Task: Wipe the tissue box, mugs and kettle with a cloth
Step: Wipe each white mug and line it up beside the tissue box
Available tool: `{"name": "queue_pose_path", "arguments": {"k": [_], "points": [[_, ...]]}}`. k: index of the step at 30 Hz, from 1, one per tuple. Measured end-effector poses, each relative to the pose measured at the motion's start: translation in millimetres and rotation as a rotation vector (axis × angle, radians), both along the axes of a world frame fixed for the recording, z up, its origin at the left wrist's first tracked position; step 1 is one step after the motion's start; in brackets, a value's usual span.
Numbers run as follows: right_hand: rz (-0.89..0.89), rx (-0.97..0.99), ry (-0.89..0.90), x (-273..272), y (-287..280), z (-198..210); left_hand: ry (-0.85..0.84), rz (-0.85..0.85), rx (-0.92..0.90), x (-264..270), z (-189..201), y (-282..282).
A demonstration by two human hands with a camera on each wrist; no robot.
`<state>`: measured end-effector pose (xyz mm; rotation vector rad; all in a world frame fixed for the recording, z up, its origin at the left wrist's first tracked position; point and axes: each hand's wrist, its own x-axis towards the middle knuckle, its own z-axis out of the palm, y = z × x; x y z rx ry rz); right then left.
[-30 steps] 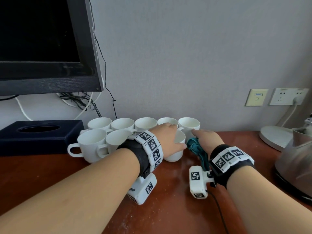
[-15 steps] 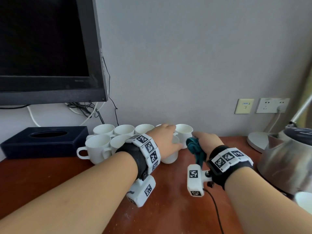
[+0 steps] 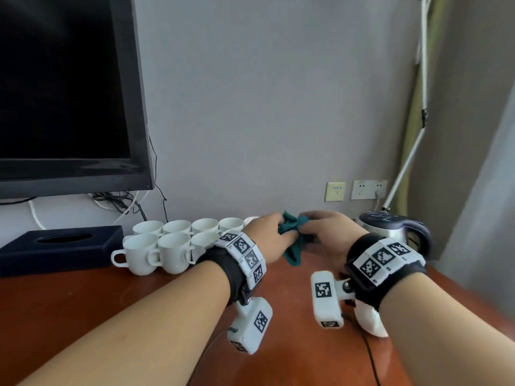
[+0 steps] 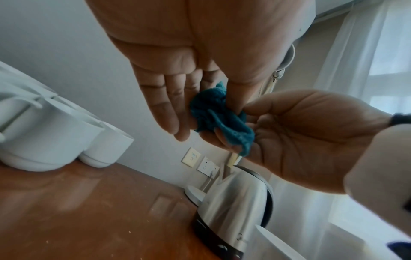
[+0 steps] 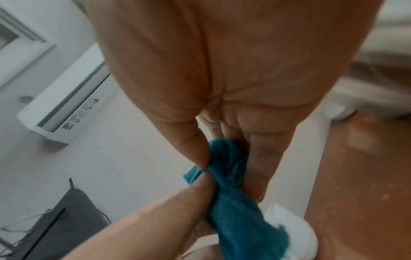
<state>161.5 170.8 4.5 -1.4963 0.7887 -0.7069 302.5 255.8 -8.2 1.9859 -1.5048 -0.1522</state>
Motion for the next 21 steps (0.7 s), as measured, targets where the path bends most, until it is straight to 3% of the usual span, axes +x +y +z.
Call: {"name": "queue_pose_path", "arguments": {"k": [4, 9, 15, 21], "points": [[-0.106, -0.089, 0.064, -44.2, 5.0, 1.3, 0.078, -0.067, 0.018, -33.2, -7.0, -3.1], [-0.278, -0.048, -0.074, -89.0, 0.3, -1.5, 0.114, -0.106, 0.154, -61.2, -18.4, -1.6], [-0.328, 0.097, -0.278, -136.0, -0.7, -9.4, 0.11, -0.116, 0.256, -74.2, -53.3, -7.5], [-0.395, 0.034, -0.244, -169.4, -8.9, -25.8, 0.181, -0.131, 0.292, -94.2, -71.3, -16.9]]}}
